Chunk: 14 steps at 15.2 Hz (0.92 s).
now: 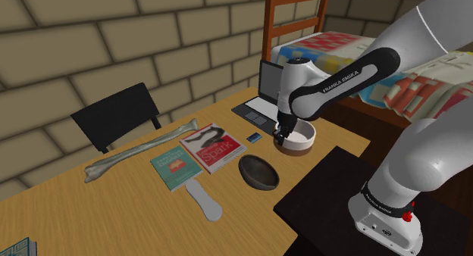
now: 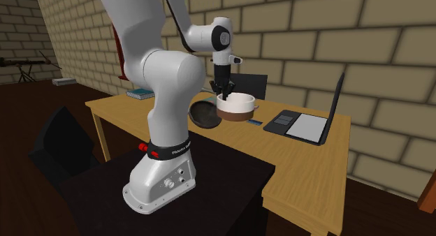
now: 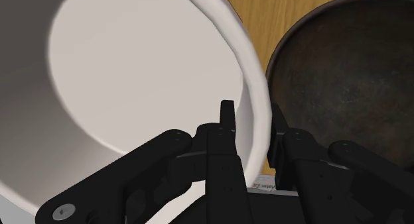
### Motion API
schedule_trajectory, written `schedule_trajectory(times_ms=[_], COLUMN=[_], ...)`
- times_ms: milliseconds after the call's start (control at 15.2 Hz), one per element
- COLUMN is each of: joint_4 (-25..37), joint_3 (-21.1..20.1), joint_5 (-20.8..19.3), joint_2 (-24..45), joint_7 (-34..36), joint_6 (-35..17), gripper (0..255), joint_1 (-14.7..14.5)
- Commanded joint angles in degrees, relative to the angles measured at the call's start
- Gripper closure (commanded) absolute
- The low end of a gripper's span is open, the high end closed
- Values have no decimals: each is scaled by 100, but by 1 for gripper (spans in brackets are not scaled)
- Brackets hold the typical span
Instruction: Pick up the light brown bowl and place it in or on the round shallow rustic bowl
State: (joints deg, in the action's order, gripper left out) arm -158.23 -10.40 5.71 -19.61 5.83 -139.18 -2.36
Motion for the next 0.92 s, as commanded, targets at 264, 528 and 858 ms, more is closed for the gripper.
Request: schedule_trajectory(times_ms=[264,528,858], joint_4=[190,377,930], joint_3=[48,-46,-595], joint_5=[12,53,171], joint_2=[-427,-495,-27], joint_7=[-22,124,881], joint_6=[617,866,919], gripper=[255,255,255], joint_1=[-16,-89,-365])
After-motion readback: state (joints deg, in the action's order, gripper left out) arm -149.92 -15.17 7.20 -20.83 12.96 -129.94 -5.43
